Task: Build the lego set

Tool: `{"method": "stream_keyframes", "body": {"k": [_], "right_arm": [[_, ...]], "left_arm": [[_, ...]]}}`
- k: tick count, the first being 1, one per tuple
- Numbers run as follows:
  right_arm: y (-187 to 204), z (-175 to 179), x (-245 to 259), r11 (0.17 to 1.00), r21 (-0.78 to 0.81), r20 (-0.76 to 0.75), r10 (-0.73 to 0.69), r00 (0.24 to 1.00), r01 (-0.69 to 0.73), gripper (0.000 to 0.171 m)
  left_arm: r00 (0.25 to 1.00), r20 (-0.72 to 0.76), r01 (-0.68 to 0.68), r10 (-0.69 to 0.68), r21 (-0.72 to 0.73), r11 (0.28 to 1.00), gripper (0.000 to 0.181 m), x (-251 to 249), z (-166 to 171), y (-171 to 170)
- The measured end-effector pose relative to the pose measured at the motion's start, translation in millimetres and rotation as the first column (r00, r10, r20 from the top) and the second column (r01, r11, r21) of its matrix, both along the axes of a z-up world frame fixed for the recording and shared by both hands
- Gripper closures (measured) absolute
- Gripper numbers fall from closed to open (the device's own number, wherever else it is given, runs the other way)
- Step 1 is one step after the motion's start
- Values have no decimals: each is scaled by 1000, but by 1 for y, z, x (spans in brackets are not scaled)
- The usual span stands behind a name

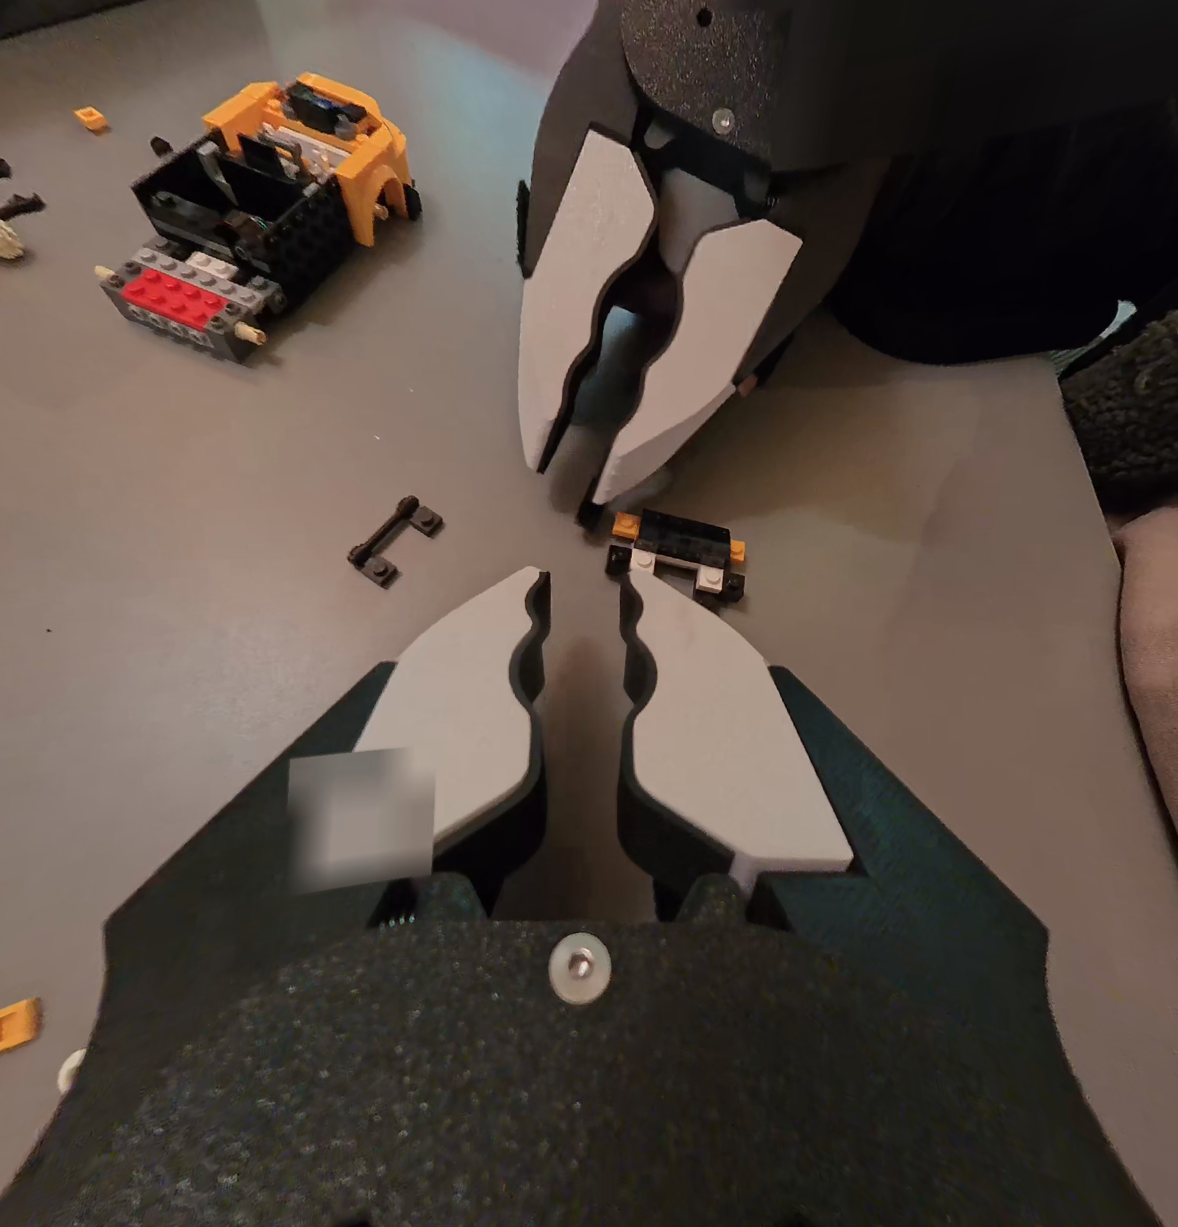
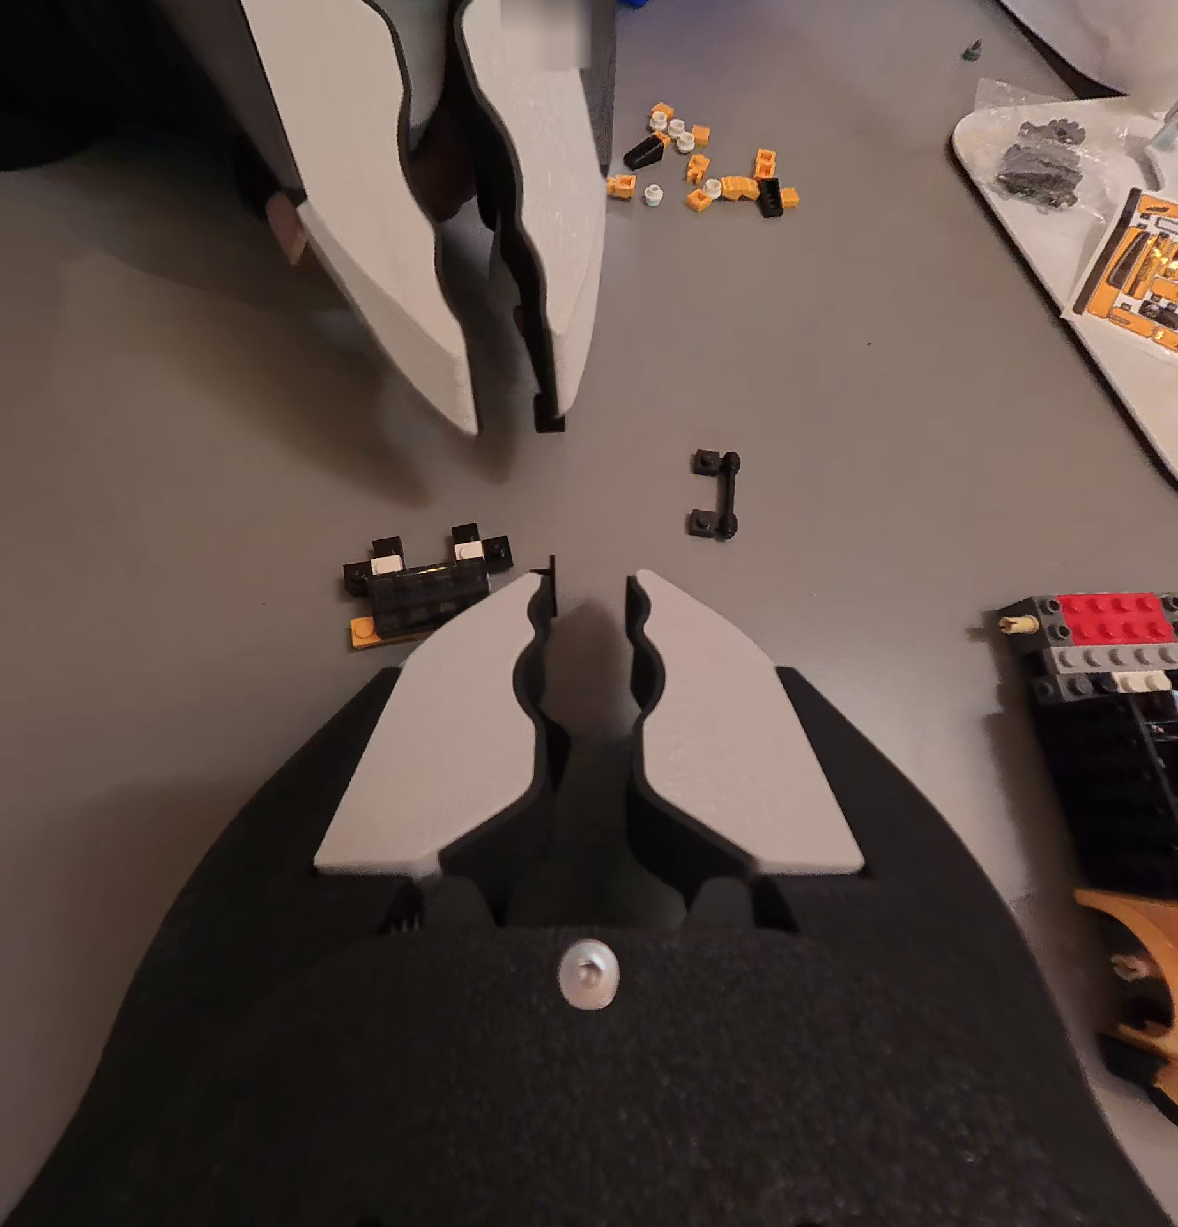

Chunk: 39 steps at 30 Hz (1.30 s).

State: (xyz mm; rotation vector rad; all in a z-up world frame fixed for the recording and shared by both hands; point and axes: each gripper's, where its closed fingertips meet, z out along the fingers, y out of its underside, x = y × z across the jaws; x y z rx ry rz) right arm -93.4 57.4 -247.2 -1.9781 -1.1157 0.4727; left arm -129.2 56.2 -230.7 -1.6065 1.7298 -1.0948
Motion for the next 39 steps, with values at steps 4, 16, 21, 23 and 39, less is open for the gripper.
{"method": "stream_keyframes", "body": {"k": [4, 16, 21, 23, 39], "right_arm": [[1, 6, -1, 1000, 16, -35, 3, 999, -2, 141], [-8, 3, -2, 998, -34, -20, 45, 999, -45, 132], [-5, 18, 6, 999, -27, -87, 16, 996, -19, 133], [-2, 23, 11, 1000, -13, -97, -8, 995, 7, 134], [8, 36, 27, 996, 14, -165, -86, 983, 90, 140]], "left_arm": [[985, 137, -111, 104, 47, 993, 161, 0, 29, 26], [807, 355, -487, 472, -51, 872, 160, -53, 92, 138], [765, 382, -546, 519, -43, 836, 160, -68, 103, 158], [744, 384, -587, 547, -16, 810, 160, -76, 107, 169], [409, 587, -903, 699, 152, 401, 144, -146, 210, 331]]}}
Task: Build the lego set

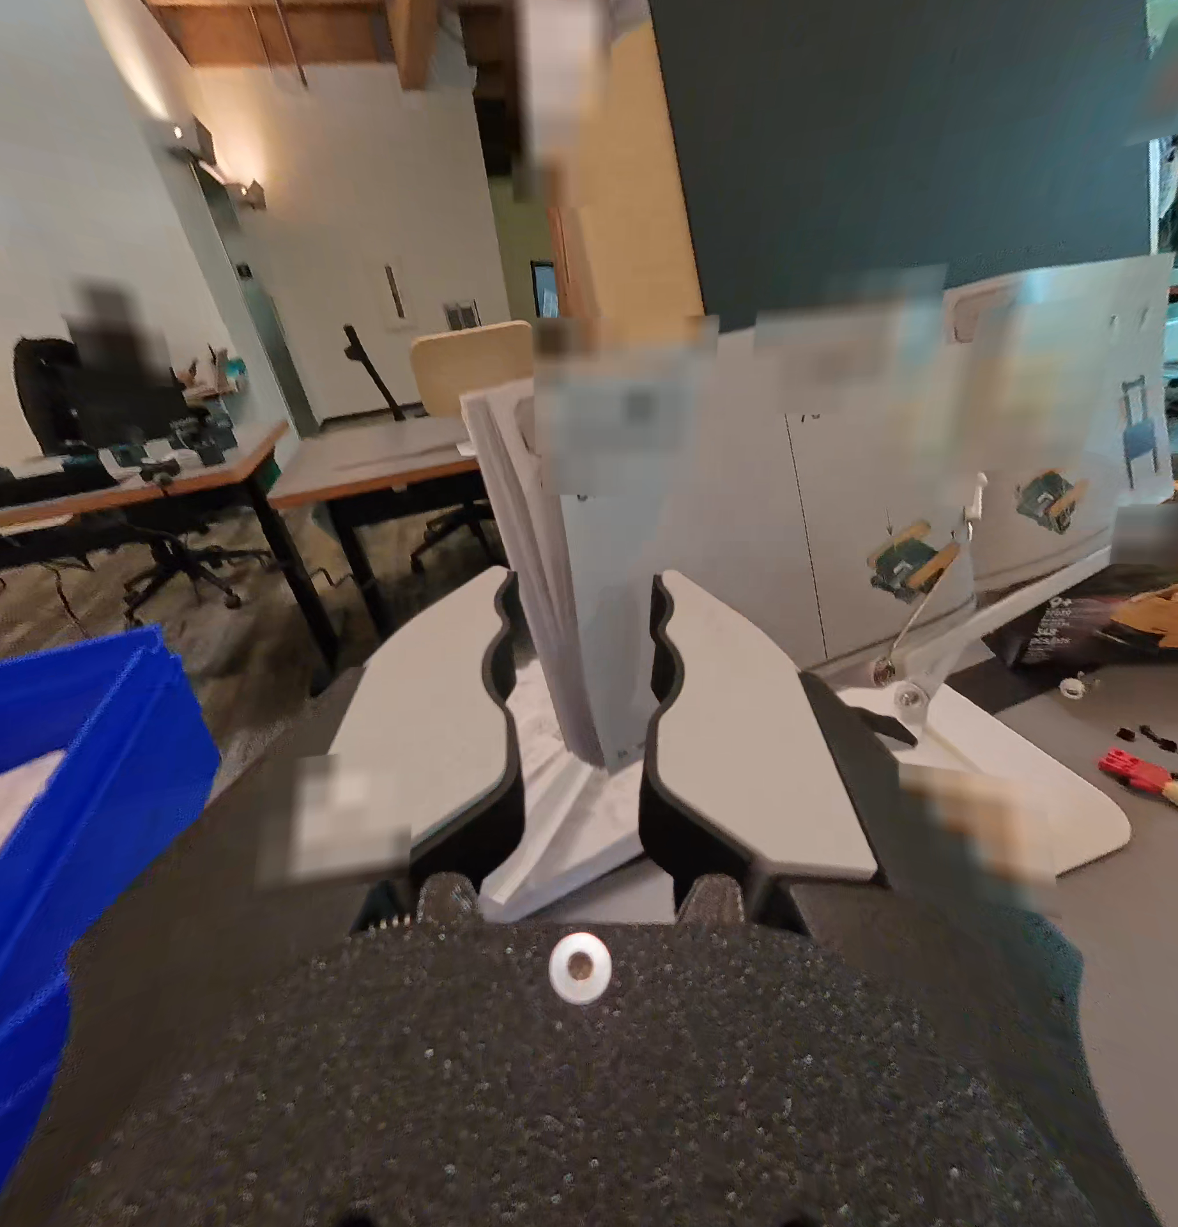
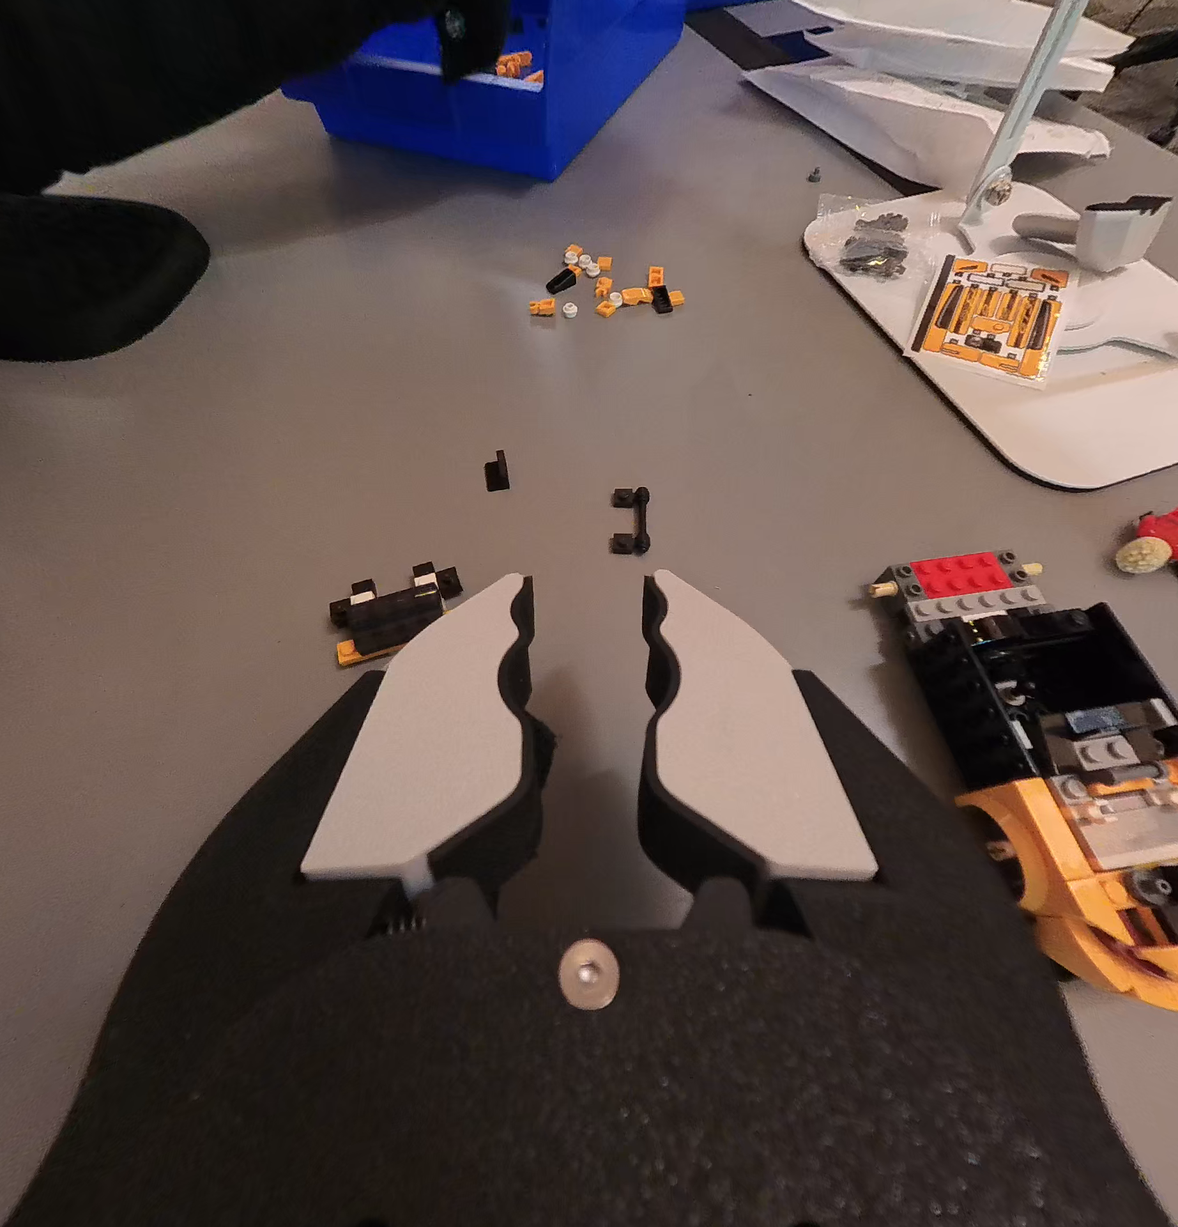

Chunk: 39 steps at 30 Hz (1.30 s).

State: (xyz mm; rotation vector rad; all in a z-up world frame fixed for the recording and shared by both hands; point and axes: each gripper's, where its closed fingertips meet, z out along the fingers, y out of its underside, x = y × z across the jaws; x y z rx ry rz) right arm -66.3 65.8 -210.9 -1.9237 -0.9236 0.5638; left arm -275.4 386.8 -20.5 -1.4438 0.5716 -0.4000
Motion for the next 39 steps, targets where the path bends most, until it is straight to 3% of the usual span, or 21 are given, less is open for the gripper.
{"method": "stream_keyframes", "body": {"k": [2, 5, 14, 27, 34, 39], "right_arm": [[1, 0, 0, 1000, -6, -11, -3, 1000, 3, 140], [1, -2, 0, 1000, -9, -8, -3, 1000, 3, 141], [1, -4, -2, 1000, -22, -23, -1, 1000, 1, 142], [14, 8, 3, 998, 10, -112, -67, 992, 68, 140], [34, 50, 6, 988, 81, -228, -110, 967, 132, 140], [81, 132, -9, 968, 192, -318, -96, 943, 164, 138]], "left_arm": [[1000, -27, 10, -10, 24, 1000, 150, 5, 6, 0], [997, -46, 56, -54, 42, 998, 181, 13, 11, -14], [935, -34, 354, -352, 88, 931, 181, 86, 16, -98], [880, 25, 471, -474, 81, 878, 181, 148, 5, -122], [872, 17, 487, -490, 81, 870, 181, 152, 0, -126], [867, 25, 494, -497, 81, 866, 181, 152, 0, -126]]}}
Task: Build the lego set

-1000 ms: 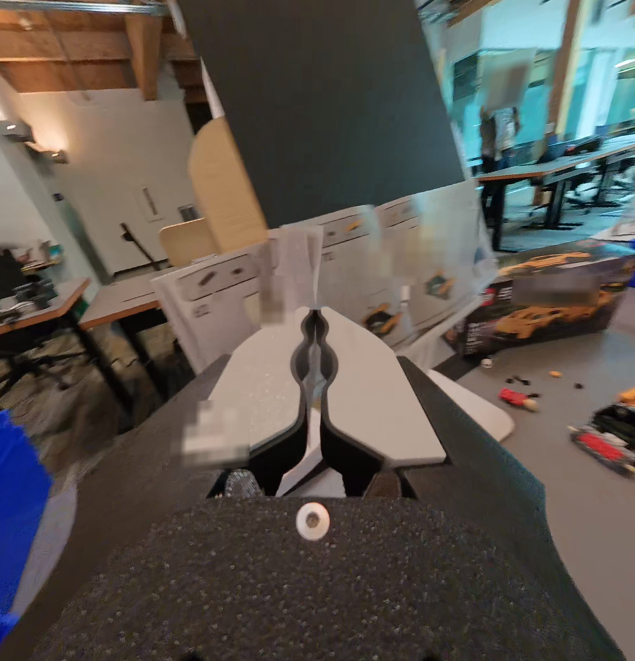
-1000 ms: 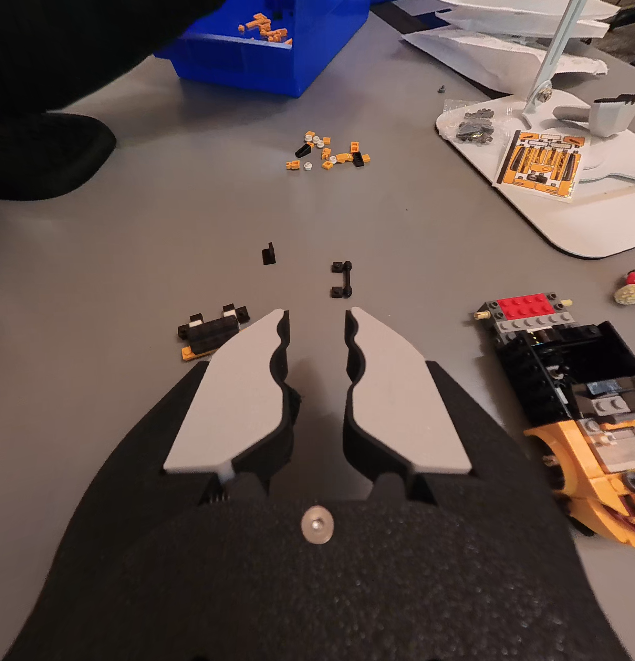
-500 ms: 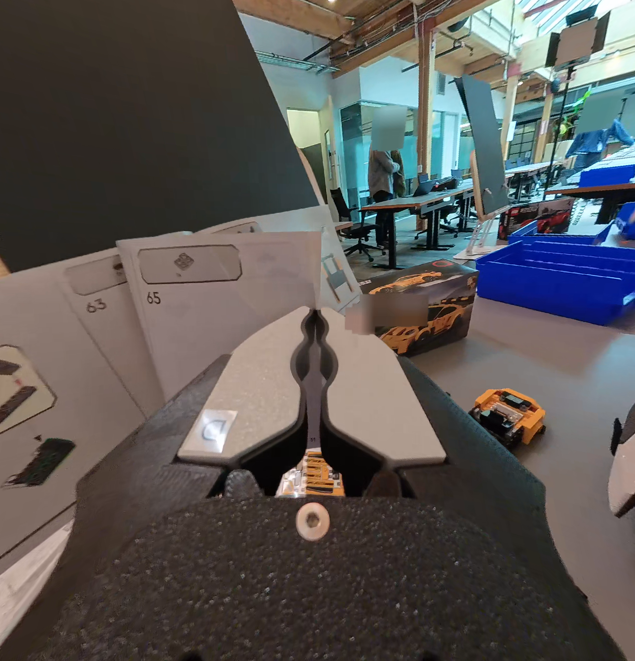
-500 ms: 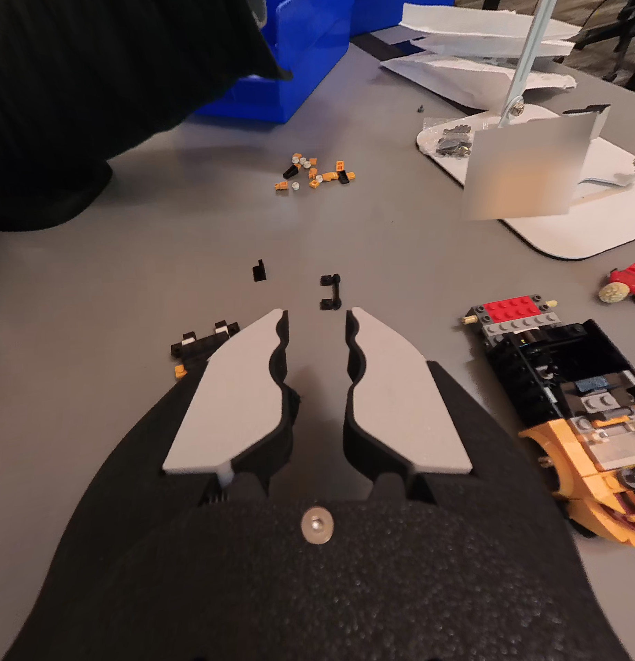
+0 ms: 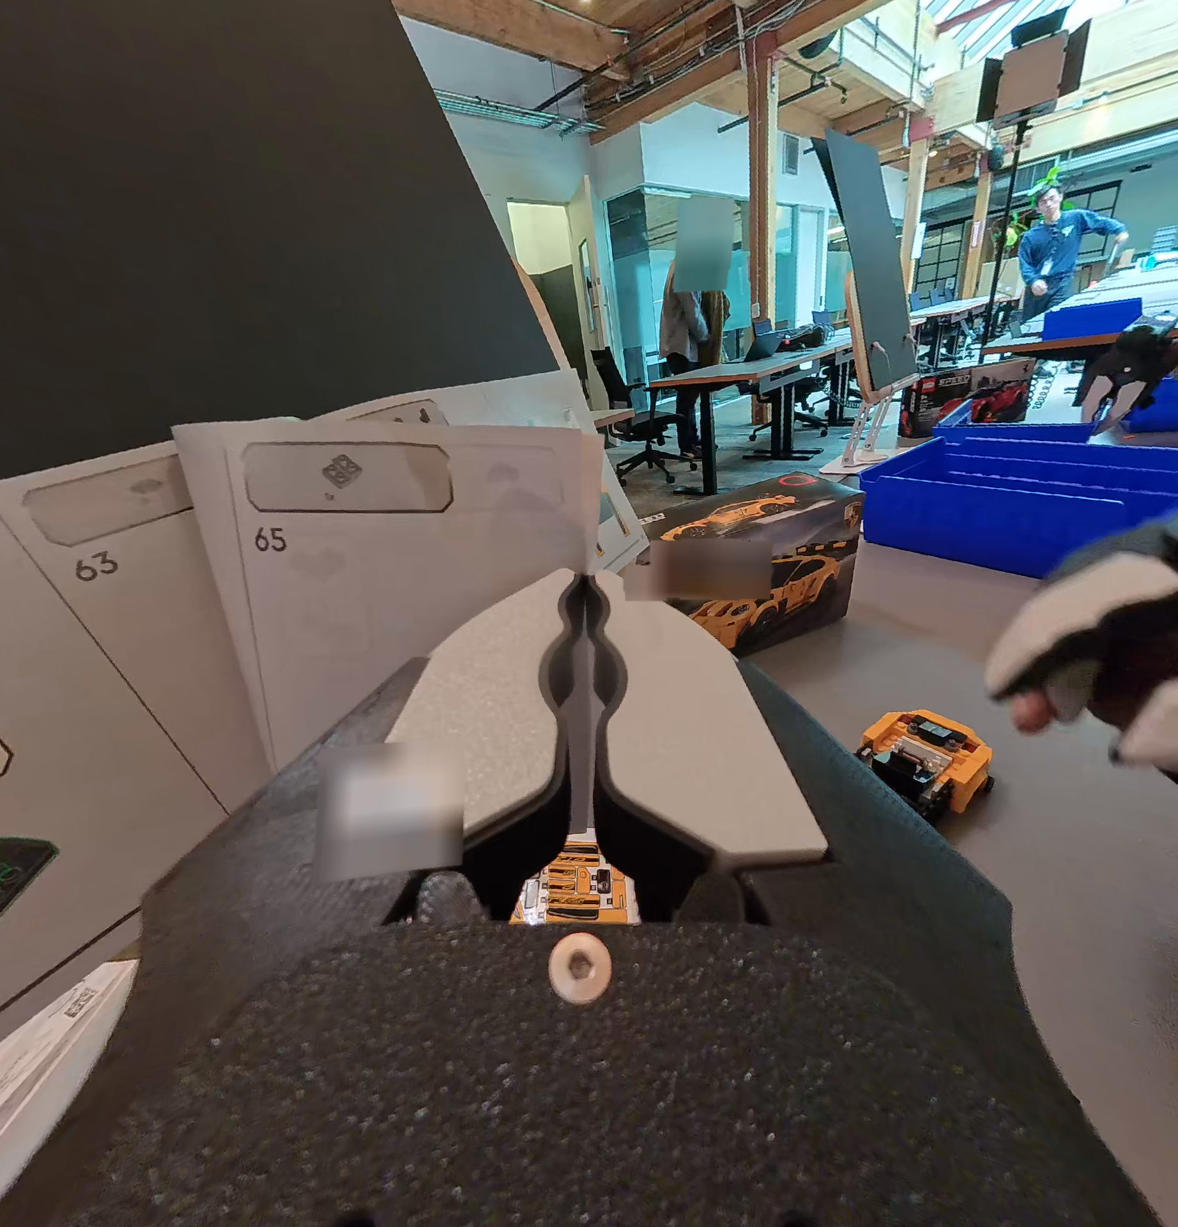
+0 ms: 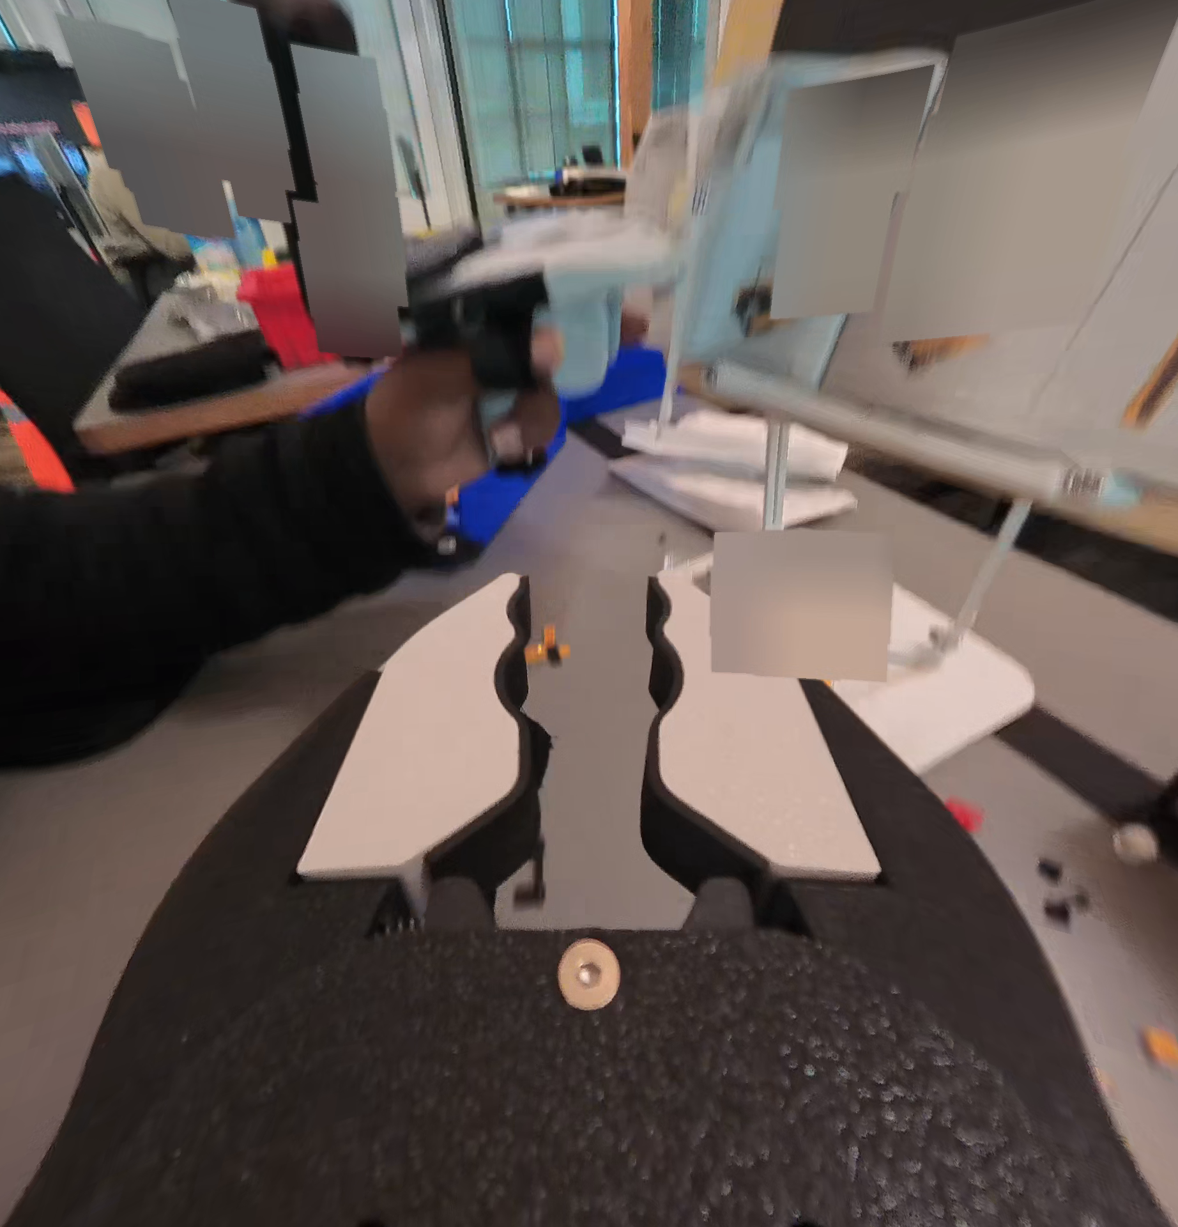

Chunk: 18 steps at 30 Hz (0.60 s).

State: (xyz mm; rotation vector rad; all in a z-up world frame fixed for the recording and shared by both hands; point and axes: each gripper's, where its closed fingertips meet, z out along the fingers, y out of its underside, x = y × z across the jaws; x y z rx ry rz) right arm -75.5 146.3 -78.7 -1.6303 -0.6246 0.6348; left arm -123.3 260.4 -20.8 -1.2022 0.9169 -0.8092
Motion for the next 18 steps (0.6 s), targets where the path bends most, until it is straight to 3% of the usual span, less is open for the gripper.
{"method": "stream_keyframes", "body": {"k": [4, 7, 12, 15, 18], "right_arm": [[54, 67, -26, 998, 56, -102, 5, 995, 1, 136], [89, 94, -40, 1000, 4, -260, 3, 966, -2, 136], [120, 94, -49, 997, -81, -389, -21, 921, -11, 149], [126, 89, -49, 996, -89, -395, -30, 918, -6, 167], [127, 89, -48, 995, -93, -402, -22, 916, -17, 171]], "left_arm": [[1000, 6, 3, -3, -4, 1000, 181, -1, 0, 0], [1000, 12, 4, -4, -6, 1000, 181, -3, -1, 1], [1000, 30, 9, -8, -25, 1000, 181, -8, -3, 5], [999, 33, 15, -14, -34, 999, 181, -8, -5, 7], [999, 33, 18, -17, -37, 999, 181, -6, -7, 7]]}}
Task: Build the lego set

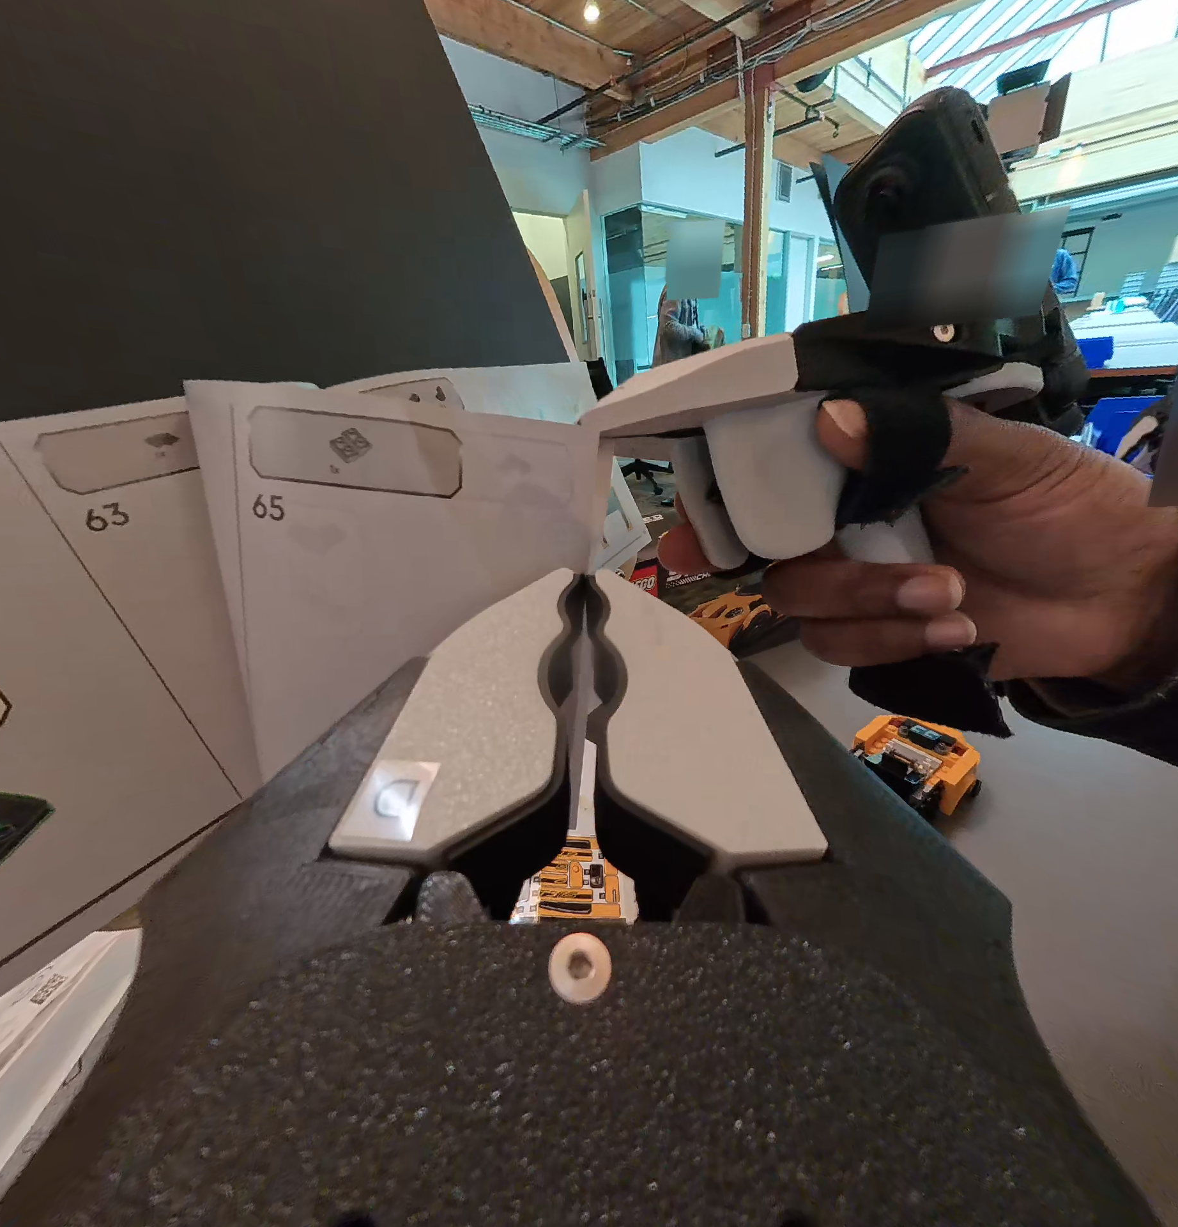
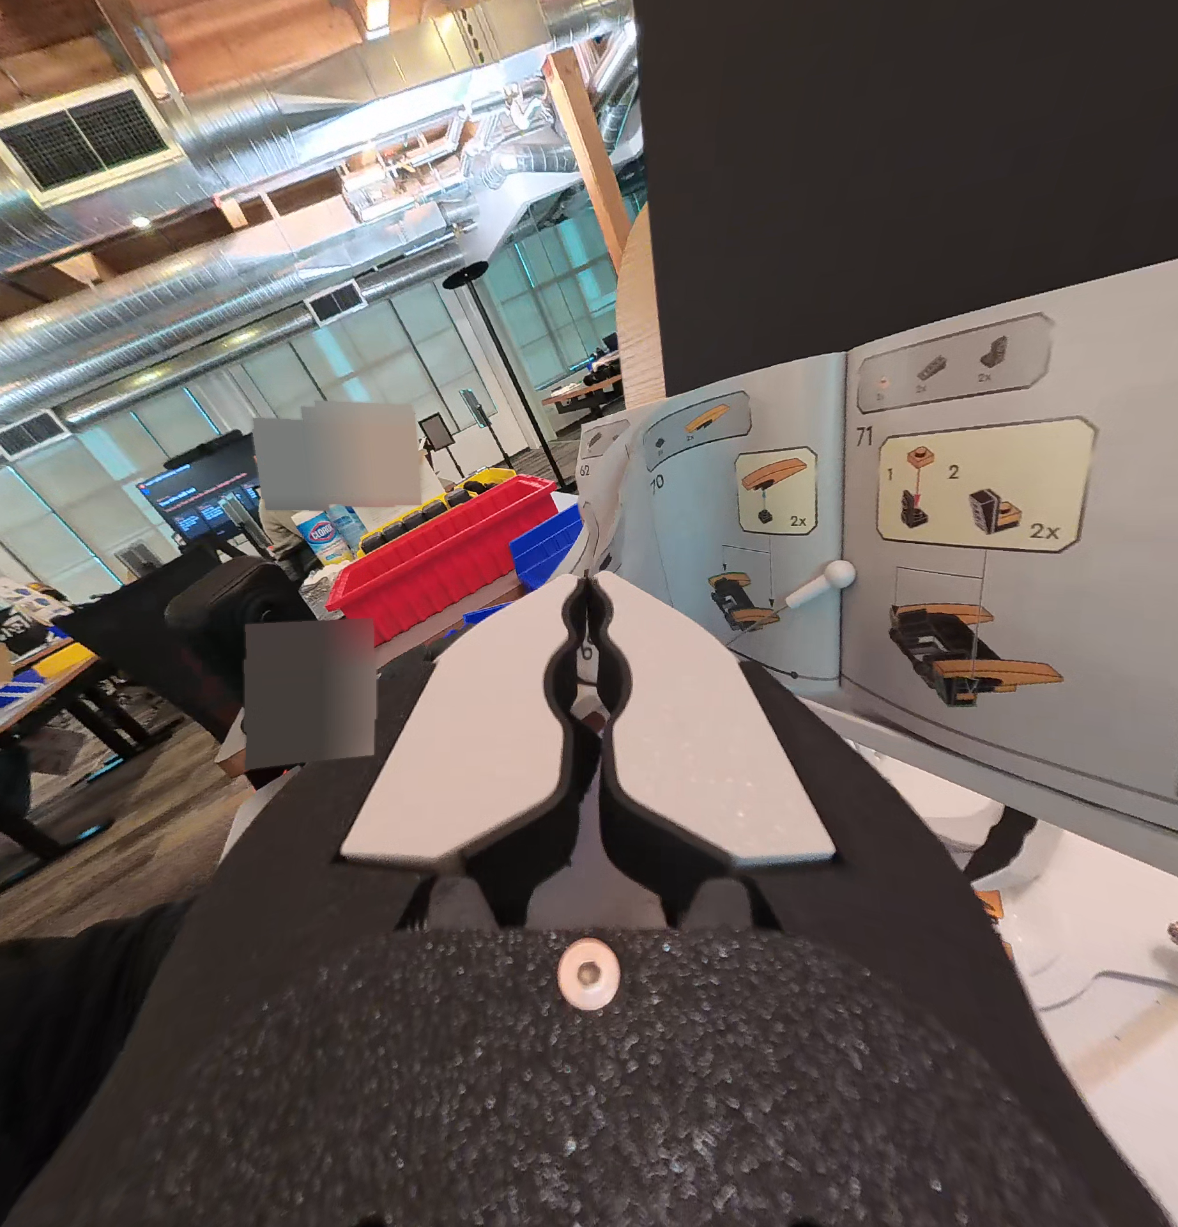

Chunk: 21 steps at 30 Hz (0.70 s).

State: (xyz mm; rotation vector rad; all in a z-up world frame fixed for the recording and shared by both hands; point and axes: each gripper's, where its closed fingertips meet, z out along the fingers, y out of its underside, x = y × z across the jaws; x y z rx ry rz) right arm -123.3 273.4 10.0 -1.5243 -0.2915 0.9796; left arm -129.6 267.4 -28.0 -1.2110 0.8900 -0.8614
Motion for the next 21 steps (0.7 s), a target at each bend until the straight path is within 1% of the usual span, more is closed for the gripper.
{"method": "stream_keyframes", "body": {"k": [9, 13, 16, 21], "right_arm": [[-1, 1, 16, 1000, 13, 15, -27, 1000, 26, 171], [-3, 5, 19, 999, 24, 28, -29, 999, 28, 171], [-3, 7, 24, 998, 35, 40, -46, 998, 45, 171], [0, 9, 36, 997, 35, 55, -67, 996, 65, 171]], "left_arm": [[1000, -2, 29, -29, 9, 1000, 181, 7, -1, -7], [999, 11, 31, -32, 25, 999, 177, 5, 3, -10], [1000, 27, 10, -11, 36, 999, 174, 0, 9, -9], [997, 62, -57, 56, 28, 998, 175, -17, 17, 4]]}}
